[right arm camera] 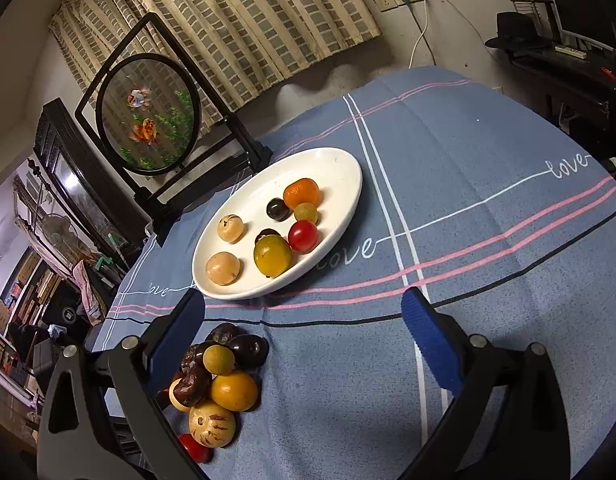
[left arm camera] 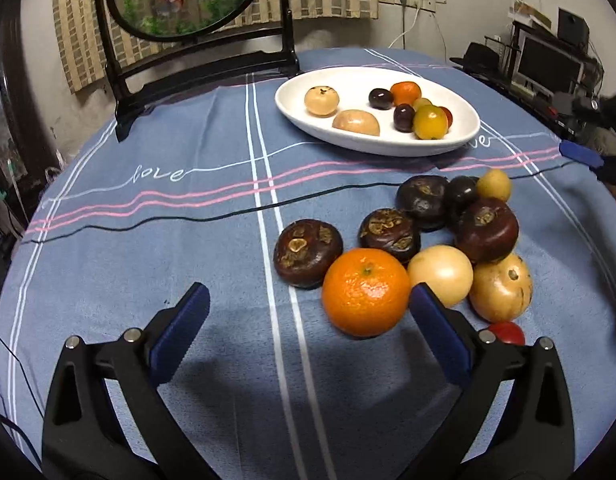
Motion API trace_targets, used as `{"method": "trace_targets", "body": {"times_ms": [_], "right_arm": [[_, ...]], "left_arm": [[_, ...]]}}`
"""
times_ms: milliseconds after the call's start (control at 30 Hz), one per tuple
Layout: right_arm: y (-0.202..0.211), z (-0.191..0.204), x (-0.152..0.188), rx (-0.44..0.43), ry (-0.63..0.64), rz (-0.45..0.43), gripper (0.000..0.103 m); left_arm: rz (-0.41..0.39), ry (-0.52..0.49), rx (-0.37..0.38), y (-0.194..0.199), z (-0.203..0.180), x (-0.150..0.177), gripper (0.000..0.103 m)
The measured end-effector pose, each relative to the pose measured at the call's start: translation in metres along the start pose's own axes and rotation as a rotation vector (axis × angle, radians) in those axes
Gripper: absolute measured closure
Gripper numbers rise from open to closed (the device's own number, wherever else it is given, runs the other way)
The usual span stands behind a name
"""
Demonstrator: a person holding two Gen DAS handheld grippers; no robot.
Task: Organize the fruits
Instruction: 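Grasp the orange from the pile with the left tool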
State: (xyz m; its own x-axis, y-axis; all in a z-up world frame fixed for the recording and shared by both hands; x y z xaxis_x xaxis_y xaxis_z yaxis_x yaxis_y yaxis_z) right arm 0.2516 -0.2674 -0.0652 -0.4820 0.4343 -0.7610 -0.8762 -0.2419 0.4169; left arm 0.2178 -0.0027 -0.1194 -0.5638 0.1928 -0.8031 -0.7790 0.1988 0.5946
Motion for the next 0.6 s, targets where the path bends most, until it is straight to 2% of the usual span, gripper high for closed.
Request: {"method": "trace_targets", "body": {"times_ms": [300,500,600], "right_arm": [[0.003,0.002,-0.002,0.001,0.006,-0.007,0.004],[0.0,0.003,0.0,0.003,0.01,0.002,0.004],[0.0,0.002,0.0,0.004,0.005,0.004,0.004]], "left_arm": [[-0.027,0.033,-0.152,0.023,0.049,0.007,0.002],[-0.01,0.01,-0.062,0.014,0.031,0.006,0.002],[-0.008,0.008,-0.052,0.009,0.025,0.004,0.002]]}}
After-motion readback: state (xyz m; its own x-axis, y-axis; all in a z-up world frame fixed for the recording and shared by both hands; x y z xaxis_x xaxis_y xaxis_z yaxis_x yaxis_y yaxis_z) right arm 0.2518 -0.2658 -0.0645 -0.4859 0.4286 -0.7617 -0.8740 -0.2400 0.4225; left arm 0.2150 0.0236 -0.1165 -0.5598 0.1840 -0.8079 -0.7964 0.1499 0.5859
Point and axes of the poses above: each gripper's, at about its wrist camera, not at the fingertips, and y roughly against the way its jaws point, z to its left, x to its underside, the point moved 7 cm from there along -y, roughly the way its jaws point, and after that the axes turned 11 degrees about -z, right-handed, at the moved point
